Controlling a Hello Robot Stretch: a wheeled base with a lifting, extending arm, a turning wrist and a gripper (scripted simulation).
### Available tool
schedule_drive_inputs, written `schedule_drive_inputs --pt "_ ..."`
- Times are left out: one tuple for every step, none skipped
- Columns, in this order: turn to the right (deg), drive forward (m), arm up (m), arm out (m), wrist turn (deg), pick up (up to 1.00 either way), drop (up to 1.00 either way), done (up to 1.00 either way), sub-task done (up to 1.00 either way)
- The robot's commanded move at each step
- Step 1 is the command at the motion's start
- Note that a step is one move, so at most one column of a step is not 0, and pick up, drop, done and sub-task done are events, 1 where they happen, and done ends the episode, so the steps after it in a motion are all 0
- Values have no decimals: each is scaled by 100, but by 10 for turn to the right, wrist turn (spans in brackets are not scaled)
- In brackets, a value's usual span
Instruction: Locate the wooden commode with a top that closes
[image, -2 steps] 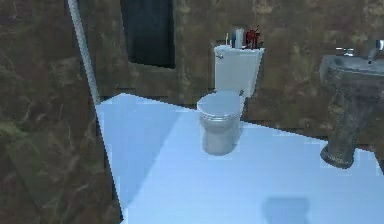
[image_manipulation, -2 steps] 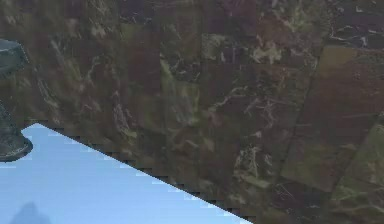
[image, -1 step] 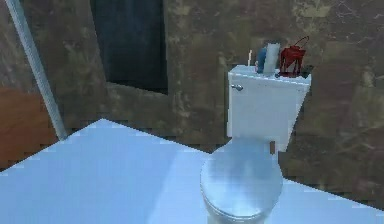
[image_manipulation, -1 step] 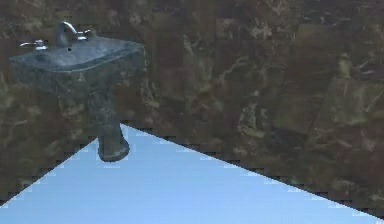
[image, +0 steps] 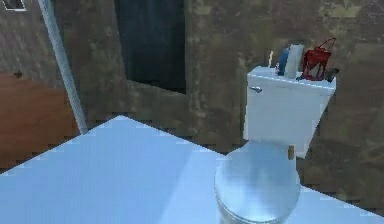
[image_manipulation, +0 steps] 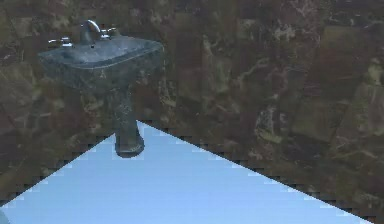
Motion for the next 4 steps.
schedule_drive_inputs --pt "0 20 0 0 0 0 0 0 0" --pt "-450 0 0 0 0 0 0 0 0" --pt "-90 0 0 0 0 0 0 0 0" --pt "0 30 0 0 0 0 0 0 0"
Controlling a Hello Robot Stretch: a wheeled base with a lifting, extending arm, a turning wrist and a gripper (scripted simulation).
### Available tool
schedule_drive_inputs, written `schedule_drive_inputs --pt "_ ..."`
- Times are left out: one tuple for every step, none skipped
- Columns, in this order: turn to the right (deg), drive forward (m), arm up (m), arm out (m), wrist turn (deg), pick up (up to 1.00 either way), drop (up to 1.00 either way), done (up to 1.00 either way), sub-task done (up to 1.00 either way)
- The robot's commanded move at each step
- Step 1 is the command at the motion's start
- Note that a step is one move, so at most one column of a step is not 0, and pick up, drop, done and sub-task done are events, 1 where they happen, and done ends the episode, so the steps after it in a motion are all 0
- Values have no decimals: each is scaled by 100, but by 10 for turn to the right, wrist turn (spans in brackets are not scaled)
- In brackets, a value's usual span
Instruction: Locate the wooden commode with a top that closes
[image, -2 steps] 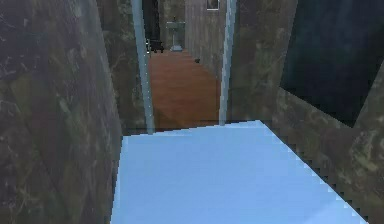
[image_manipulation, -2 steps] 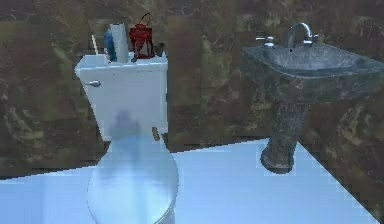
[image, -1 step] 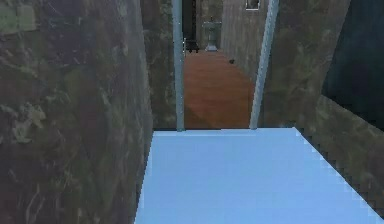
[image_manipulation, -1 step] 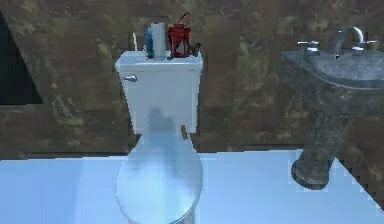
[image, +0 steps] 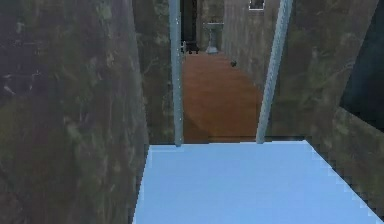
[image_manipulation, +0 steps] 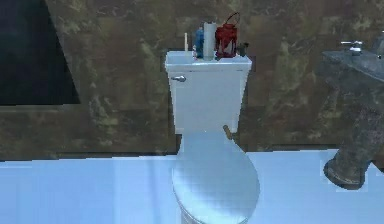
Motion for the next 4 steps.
schedule_drive_inputs --pt "90 0 0 0 0 0 0 0 0" --pt "0 100 0 0 0 0 0 0 0" --pt "0 100 0 0 0 0 0 0 0" --pt "-120 0 0 0 0 0 0 0 0"
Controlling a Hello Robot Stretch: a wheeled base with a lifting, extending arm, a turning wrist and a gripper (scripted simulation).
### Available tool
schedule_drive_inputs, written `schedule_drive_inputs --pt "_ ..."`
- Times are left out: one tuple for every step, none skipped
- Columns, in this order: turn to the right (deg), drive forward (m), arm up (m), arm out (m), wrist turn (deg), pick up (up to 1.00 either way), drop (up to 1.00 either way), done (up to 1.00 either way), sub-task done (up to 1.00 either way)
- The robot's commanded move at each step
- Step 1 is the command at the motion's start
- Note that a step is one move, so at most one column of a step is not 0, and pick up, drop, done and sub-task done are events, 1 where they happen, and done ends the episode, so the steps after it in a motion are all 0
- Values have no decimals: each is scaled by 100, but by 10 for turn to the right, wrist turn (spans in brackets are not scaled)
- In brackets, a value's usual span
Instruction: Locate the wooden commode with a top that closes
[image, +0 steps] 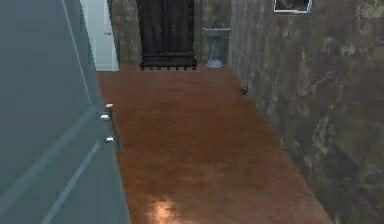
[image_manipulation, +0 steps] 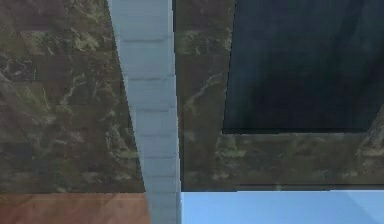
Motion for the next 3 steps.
schedule_drive_inputs --pt "0 100 0 0 0 0 0 0 0" --pt "-330 0 0 0 0 0 0 0 0" --pt "0 5 0 0 0 0 0 0 0"
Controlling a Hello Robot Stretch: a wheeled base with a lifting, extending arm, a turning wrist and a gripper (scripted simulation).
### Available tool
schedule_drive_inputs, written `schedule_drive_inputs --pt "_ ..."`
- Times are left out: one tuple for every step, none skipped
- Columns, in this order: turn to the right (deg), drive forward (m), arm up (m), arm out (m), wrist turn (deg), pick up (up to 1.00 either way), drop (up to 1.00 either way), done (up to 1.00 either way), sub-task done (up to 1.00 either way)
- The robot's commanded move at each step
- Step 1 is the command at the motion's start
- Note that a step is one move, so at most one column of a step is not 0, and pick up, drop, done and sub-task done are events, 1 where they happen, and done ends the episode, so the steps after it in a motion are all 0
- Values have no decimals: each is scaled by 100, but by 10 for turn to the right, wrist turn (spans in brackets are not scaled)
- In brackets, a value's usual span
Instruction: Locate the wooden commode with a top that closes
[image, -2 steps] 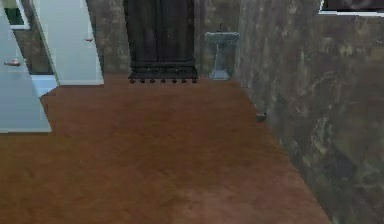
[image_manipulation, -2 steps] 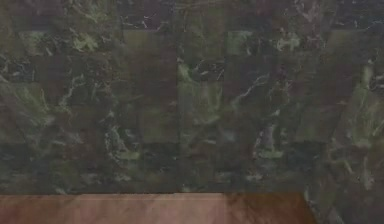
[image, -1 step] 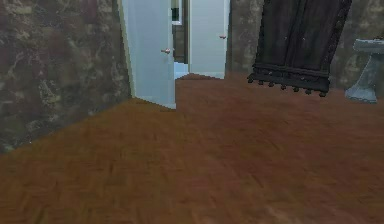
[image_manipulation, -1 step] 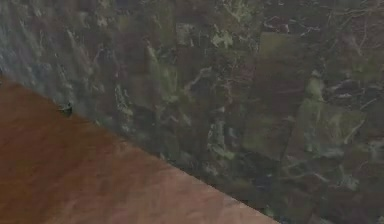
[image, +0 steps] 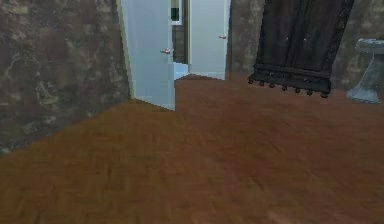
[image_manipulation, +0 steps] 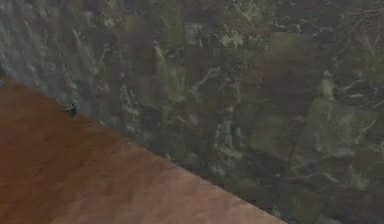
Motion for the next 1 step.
schedule_drive_inputs --pt "-90 0 0 0 0 0 0 0 0"
